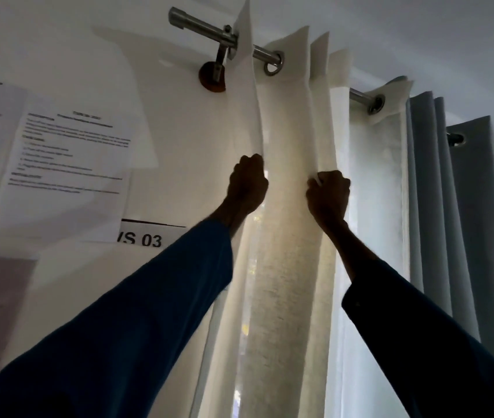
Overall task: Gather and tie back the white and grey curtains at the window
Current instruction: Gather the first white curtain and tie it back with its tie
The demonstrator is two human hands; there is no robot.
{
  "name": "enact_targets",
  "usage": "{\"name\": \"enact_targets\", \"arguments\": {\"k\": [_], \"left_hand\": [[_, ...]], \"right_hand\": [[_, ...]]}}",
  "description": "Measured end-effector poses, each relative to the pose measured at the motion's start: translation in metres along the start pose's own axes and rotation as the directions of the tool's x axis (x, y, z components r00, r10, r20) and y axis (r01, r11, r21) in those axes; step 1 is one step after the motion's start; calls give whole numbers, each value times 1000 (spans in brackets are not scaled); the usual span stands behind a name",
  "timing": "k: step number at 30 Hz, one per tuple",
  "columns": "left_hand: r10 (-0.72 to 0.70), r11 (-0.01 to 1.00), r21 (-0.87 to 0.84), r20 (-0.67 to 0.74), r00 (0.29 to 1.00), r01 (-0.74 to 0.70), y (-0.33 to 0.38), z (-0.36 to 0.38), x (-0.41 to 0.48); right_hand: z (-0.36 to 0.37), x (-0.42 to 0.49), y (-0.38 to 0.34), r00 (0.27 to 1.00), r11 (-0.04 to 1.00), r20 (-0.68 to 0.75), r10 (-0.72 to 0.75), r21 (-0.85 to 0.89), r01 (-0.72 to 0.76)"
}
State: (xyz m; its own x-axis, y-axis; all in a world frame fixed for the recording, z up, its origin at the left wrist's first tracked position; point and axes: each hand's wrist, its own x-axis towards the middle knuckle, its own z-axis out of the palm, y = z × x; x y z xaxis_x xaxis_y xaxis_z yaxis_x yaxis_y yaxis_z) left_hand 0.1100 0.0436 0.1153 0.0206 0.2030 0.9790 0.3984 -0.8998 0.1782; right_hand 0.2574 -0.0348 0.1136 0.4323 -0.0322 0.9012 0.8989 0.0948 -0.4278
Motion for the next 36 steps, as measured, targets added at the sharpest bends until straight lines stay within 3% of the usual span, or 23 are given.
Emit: {"name": "enact_targets", "arguments": {"k": [2,5,7,10,16,20,25,29,33,36], "left_hand": [[106,994,-36,3,994,-106,25,19,11],[207,978,-32,183,961,-204,79,52,15],[231,972,-90,212,950,-216,109,72,6],[229,970,-127,169,959,-209,112,89,-1],[220,975,-44,99,970,-217,34,86,-21],[251,962,-121,26,968,-246,-10,74,-52],[347,892,-248,-160,924,-378,-20,42,-82],[394,866,-204,-286,874,-457,-23,29,-91],[421,852,-204,-282,862,-482,-25,31,-104],[374,861,-301,-170,912,-410,-24,27,-111]], "right_hand": [[-17,16,23,999,998,-25,-22,-53,20],[-44,40,53,996,996,-78,-36,-81,29],[-53,46,70,994,997,-107,11,-69,-18],[-51,40,80,995,1000,-100,-8,-28,5],[-31,-2,54,965,976,-154,-211,15,216],[-7,-40,40,952,953,-120,-282,76,292],[11,-85,24,931,923,-94,-352,131,362],[18,-111,18,912,912,-129,-390,85,402],[14,-129,19,888,899,-169,-427,24,437],[8,-137,22,847,866,-182,-499,-92,491]]}}
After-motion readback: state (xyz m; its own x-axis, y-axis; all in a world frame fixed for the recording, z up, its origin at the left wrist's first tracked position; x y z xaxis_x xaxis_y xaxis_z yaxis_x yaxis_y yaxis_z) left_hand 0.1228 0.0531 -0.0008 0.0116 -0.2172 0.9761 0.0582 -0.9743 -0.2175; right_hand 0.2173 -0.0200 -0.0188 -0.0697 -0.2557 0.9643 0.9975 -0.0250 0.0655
